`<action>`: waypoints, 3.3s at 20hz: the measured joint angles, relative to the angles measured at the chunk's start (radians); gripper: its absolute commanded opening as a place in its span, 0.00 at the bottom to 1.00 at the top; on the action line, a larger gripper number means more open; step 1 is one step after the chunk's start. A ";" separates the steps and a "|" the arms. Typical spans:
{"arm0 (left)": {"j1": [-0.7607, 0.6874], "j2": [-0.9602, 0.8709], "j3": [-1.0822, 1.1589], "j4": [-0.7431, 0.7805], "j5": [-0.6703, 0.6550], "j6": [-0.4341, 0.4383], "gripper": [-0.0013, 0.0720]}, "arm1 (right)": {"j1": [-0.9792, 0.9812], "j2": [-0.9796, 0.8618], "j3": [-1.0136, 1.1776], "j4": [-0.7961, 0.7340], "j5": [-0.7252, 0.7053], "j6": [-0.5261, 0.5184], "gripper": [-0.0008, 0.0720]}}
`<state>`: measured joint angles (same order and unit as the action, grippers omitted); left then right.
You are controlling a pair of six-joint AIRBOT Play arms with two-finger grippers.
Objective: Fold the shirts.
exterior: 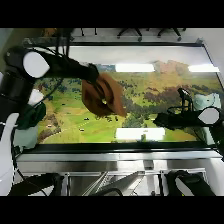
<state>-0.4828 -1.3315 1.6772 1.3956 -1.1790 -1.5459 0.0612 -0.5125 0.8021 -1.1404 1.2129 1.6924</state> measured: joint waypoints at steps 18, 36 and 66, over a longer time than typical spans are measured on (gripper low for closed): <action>0.354 -0.081 -0.814 -0.779 0.080 0.332 0.98 | 0.000 -0.422 0.070 0.121 -0.092 -0.165 0.52; 0.299 -0.287 -0.621 -0.943 0.084 0.452 0.03 | -0.032 -0.605 0.099 0.488 -0.168 -0.534 0.05; 0.428 -0.151 0.265 -0.635 0.198 0.304 0.03 | -0.222 -0.710 1.017 0.567 -0.093 -0.668 0.05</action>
<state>-0.0544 -1.4830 1.9423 0.7605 -0.9813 -1.2423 -0.1608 -1.2224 1.8191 -0.5732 1.1194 1.0241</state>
